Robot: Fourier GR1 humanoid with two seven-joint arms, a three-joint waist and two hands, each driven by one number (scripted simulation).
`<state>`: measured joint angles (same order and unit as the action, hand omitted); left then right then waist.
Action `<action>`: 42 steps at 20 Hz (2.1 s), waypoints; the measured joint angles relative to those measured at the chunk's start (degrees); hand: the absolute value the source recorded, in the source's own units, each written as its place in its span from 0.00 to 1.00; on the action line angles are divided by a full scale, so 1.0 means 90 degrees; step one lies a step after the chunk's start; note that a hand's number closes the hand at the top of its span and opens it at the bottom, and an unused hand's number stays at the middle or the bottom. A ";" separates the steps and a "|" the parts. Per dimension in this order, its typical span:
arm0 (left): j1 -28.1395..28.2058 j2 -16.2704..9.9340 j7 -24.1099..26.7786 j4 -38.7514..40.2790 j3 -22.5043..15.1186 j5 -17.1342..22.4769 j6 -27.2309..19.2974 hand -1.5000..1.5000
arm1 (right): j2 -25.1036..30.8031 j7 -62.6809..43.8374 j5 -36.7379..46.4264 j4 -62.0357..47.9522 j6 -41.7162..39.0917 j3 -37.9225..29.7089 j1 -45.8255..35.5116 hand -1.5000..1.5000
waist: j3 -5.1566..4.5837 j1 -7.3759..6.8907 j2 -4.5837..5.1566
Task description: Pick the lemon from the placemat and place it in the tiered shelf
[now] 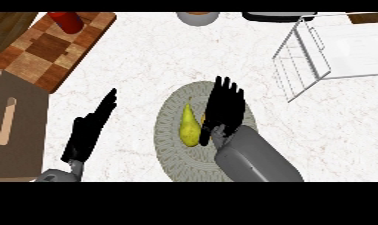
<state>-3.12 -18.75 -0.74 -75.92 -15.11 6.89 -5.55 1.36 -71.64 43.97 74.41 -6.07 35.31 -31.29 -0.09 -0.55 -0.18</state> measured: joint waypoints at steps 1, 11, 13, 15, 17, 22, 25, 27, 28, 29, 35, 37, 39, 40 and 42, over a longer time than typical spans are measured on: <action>0.0011 -0.0072 0.0034 0.0004 0.0067 0.0055 0.0090 0.50 | -0.0003 -0.0001 0.0016 -0.0023 -0.0029 -0.0014 0.0003 0.00 | -0.0001 0.0005 -0.0003; 0.0122 -0.0002 0.0104 -0.0056 0.0103 -0.0071 0.0096 0.50 | -0.0016 -0.0002 0.0172 -0.0205 -0.0015 0.0061 0.0274 0.00 | 0.0007 0.0018 0.0002; 0.0072 -0.0012 0.0088 -0.0017 0.0147 -0.0071 0.0131 0.50 | -0.0016 -0.0009 0.0156 -0.0211 -0.0029 0.0033 0.0248 0.00 | 0.0007 0.0024 0.0005; 0.0071 -0.0039 0.0078 -0.0013 0.0203 -0.0053 0.0180 0.50 | -0.0017 0.0008 0.0176 -0.0271 -0.0039 0.0040 0.0257 0.00 | 0.0006 0.0022 0.0006; 0.0115 -0.0022 -0.0044 -0.0155 0.0171 -0.0105 0.0129 0.50 | -0.0017 0.0008 0.0148 -0.0323 -0.0044 0.0043 0.0244 0.00 | 0.0007 0.0010 0.0004; 0.0080 0.0035 -0.0024 -0.0092 0.0214 -0.0156 0.0161 0.50 | -0.0038 0.0140 0.0091 -0.0760 -0.0006 -0.0020 0.0154 0.00 | 0.0006 -0.0007 0.0010; 0.0125 0.0046 -0.0009 -0.0115 0.0238 -0.0177 0.0203 0.50 | -0.0059 0.0217 0.0016 -0.0918 0.0036 -0.0048 0.0145 1.00 | 0.0005 -0.0013 -0.0003; 0.0099 0.0086 0.0021 -0.0066 0.0266 -0.0189 0.0248 0.50 | -0.0050 0.0296 -0.0106 -0.0996 0.0060 0.0071 0.0084 1.00 | 0.0000 -0.0017 -0.0009; 0.0111 0.0077 -0.0022 -0.0112 0.0286 -0.0198 0.0269 0.50 | -0.0050 0.0380 -0.0107 -0.1037 0.0054 0.0090 0.0067 1.00 | -0.0002 -0.0013 -0.0016; 0.0147 0.0099 -0.0066 -0.0174 0.0275 -0.0238 0.0264 0.50 | -0.0047 0.0454 -0.0141 -0.1088 0.0060 0.0106 0.0023 1.00 | -0.0004 -0.0011 -0.0022; 0.0026 0.0134 -0.0040 -0.0035 0.0469 -0.0267 0.0393 0.50 | -0.0037 0.0649 -0.0154 -0.1354 0.0334 0.0315 -0.0148 1.00 | -0.0021 -0.0002 -0.0058; 0.0005 0.0176 -0.0105 -0.0059 0.0455 -0.0307 0.0386 0.50 | -0.0051 0.0639 -0.0099 -0.1449 0.0393 0.0355 -0.0266 1.00 | -0.0016 -0.0009 -0.0052; 0.0015 0.0152 -0.0098 -0.0044 0.0521 -0.0268 0.0452 0.50 | -0.0066 0.0614 0.0104 -0.1420 0.0433 0.0354 -0.0256 1.00 | -0.0010 0.0011 -0.0050; 0.0030 0.0182 -0.0068 -0.0002 0.0521 -0.0302 0.0425 0.50 | 0.0127 0.0739 0.0136 -0.1201 0.0432 0.0323 -0.0095 1.00 | -0.0005 0.0041 -0.0056; 0.0098 0.0158 -0.0129 -0.0073 0.0570 -0.0287 0.0392 0.50 | 0.0849 0.1244 -0.0016 -0.0696 0.0419 0.0134 0.0269 1.00 | 0.0008 0.0141 -0.0073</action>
<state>-2.24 -17.33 -1.90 -76.58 -9.98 4.30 -2.02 9.00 -60.44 43.82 68.15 -2.31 36.51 -28.86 -0.02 0.72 -0.84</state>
